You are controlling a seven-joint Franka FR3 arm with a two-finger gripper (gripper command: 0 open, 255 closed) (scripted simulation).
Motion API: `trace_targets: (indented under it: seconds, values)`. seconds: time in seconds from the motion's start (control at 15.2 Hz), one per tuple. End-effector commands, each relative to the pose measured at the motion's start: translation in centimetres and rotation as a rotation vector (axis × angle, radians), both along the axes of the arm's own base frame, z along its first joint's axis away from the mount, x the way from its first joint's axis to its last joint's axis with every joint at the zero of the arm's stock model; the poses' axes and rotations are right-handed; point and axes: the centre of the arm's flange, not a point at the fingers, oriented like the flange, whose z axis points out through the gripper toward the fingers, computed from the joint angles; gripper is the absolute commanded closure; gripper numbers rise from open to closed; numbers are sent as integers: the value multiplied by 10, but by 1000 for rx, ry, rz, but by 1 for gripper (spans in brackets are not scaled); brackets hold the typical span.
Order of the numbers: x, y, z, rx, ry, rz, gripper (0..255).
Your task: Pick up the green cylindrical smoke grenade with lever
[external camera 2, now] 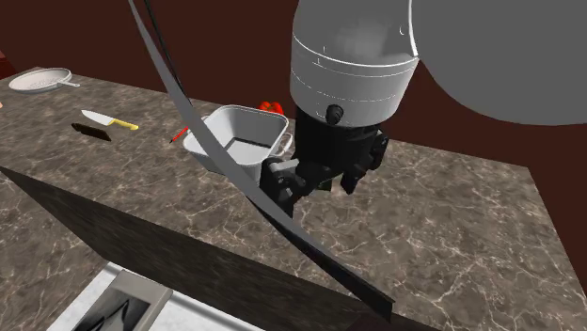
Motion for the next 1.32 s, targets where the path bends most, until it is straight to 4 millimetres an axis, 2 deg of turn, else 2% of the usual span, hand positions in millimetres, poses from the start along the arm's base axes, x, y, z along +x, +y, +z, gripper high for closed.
trace_targets:
  seconds: [0.0,0.59,1.25]
  values:
    - [0,0,0,0,0,0,0]
    - [57,-71,-75,-39,8,261,0]
    - [139,-133,-156,-83,18,552,0]
